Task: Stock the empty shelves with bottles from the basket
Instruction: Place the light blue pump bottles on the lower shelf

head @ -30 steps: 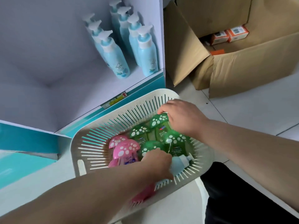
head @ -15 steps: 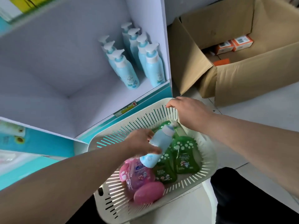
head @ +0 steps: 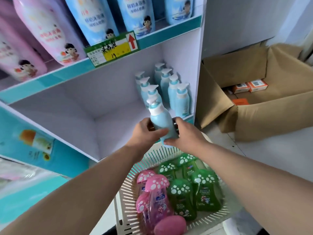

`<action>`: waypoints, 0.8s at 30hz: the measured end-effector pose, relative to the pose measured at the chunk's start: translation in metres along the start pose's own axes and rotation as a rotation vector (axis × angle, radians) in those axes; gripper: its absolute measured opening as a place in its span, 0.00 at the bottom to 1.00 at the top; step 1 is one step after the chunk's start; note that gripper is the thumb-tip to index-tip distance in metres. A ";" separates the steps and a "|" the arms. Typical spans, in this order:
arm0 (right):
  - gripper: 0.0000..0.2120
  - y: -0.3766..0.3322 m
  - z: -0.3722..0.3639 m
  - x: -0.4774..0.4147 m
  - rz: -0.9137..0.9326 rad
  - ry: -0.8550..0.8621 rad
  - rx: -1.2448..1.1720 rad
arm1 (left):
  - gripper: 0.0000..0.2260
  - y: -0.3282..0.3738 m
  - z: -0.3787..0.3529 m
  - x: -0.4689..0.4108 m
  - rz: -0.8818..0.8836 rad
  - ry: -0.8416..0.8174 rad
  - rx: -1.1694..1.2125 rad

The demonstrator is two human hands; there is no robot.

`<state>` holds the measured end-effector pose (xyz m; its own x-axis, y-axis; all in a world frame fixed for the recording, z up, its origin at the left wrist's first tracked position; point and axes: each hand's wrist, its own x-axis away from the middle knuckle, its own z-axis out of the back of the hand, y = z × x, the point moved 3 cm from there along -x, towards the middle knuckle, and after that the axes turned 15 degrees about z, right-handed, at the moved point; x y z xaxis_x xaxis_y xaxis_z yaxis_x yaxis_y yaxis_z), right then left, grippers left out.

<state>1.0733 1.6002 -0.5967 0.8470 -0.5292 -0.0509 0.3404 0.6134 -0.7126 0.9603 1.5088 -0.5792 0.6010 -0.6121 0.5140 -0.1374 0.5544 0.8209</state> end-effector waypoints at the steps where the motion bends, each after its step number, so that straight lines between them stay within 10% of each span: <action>1: 0.28 0.002 -0.001 0.000 0.002 0.033 0.036 | 0.19 0.001 0.000 -0.003 -0.019 0.022 0.013; 15: 0.17 0.034 0.010 -0.065 -0.020 0.052 0.309 | 0.26 0.037 -0.002 -0.069 -0.295 0.356 -0.171; 24: 0.33 0.051 -0.010 -0.063 -0.025 -0.026 0.021 | 0.25 0.013 -0.015 -0.087 -0.304 0.340 -0.270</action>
<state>1.0335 1.6585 -0.6369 0.8485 -0.5289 -0.0151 0.3696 0.6128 -0.6985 0.9182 1.5779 -0.6165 0.8096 -0.5754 0.1163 0.2633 0.5329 0.8042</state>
